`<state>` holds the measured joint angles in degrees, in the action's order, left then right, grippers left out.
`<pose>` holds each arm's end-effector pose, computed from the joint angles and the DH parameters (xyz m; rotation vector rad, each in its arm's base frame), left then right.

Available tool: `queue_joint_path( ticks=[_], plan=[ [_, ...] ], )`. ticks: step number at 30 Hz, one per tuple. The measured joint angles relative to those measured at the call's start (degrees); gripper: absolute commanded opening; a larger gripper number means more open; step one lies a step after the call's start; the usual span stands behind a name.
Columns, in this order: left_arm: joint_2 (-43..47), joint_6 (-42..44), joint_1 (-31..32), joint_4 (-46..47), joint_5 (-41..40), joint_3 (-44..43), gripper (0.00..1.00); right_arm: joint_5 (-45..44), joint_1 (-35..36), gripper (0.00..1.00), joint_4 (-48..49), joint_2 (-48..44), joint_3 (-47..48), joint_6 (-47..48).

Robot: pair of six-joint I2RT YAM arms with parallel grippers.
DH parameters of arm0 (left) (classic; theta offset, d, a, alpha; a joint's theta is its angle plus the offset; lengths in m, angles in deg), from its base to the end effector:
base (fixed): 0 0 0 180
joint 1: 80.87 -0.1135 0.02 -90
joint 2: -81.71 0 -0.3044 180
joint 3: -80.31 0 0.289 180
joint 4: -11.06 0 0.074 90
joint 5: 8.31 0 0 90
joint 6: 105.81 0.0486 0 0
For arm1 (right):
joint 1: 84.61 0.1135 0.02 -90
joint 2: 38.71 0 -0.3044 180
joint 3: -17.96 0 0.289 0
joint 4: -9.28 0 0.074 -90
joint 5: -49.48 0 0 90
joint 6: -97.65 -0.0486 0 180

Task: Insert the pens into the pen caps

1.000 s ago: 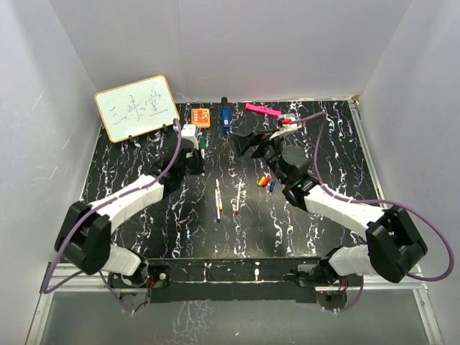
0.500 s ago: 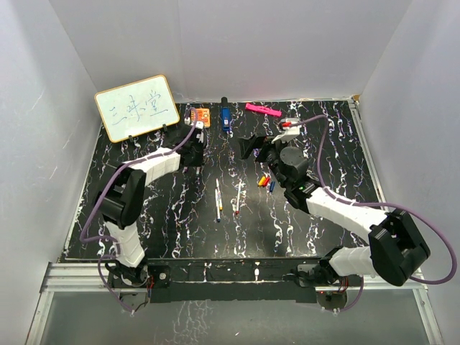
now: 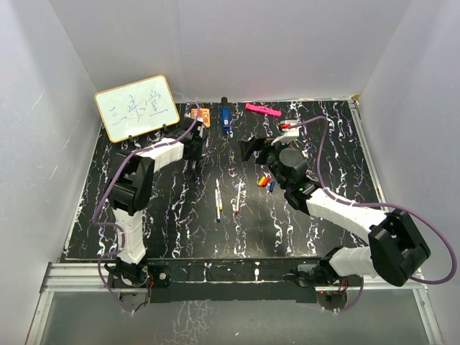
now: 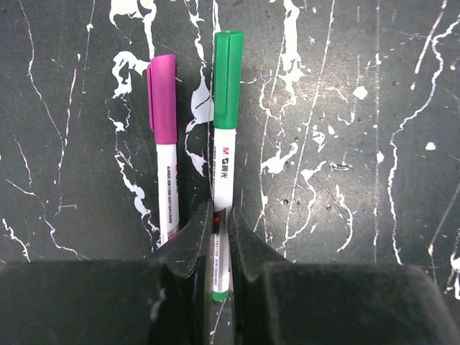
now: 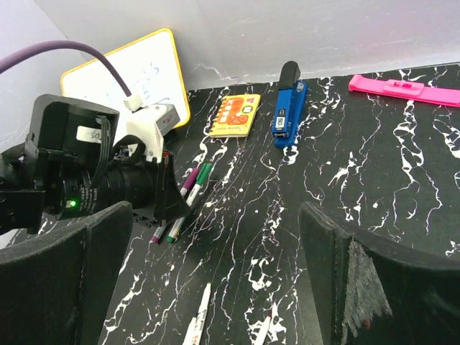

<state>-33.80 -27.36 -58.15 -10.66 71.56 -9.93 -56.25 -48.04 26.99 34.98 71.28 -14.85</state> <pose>0.4604 -0.1835 0.1758 0.1485 2.3710 -0.0745 0.2697 0.1837 0.2994 0.0137 1.6458 0.5718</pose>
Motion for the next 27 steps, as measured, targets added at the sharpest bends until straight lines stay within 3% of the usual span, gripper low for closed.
queue_joint_path(
  ticks=[12, 18, 27],
  plan=[
    [-1.7, 0.0, 0.0, -2.7, -1.3, -1.9, 0.1, -0.9, 0.0, 0.98, -1.3, 0.0, 0.0, 0.1],
    [-1.6, 0.1, 0.0, -3.9, -1.7, -2.7, 0.18, -1.1, 0.0, 0.98, -1.3, 0.3, 0.0, 0.1],
    [-0.2, 0.0, 0.0, -4.4, -2.5, -3.9, 0.2, -1.1, 0.0, 0.98, -2.4, 0.9, 0.0, 0.0]
  ],
)
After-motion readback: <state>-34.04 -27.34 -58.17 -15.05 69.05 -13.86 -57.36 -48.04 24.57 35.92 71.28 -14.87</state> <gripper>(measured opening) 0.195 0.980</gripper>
